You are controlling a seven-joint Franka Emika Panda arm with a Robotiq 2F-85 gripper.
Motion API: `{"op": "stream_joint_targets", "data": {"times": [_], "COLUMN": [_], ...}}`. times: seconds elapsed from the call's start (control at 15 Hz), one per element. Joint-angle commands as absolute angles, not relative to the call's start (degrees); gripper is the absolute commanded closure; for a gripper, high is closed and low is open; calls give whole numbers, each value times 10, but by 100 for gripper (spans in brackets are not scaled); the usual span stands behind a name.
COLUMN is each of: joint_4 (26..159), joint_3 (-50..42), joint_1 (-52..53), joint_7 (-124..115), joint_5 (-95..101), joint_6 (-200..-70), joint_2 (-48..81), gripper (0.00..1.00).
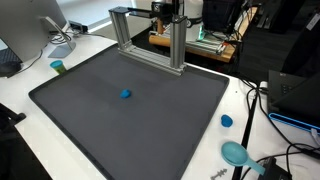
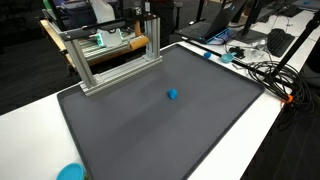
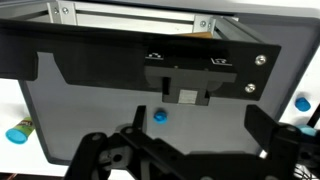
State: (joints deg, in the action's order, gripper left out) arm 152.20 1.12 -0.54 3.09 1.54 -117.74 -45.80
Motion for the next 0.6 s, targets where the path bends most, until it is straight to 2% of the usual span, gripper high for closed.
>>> {"op": "stream_joint_targets", "data": {"times": [0.0,0.53], "joint_4": [1554,1560], "joint_3": [28,17], "joint_1": [-11,0], "joint_7": [-10,-19], "joint_5": [25,13], "joint_6": [-1207,-1202], "joint_2": [-462,-456], "gripper": [0,0]}}
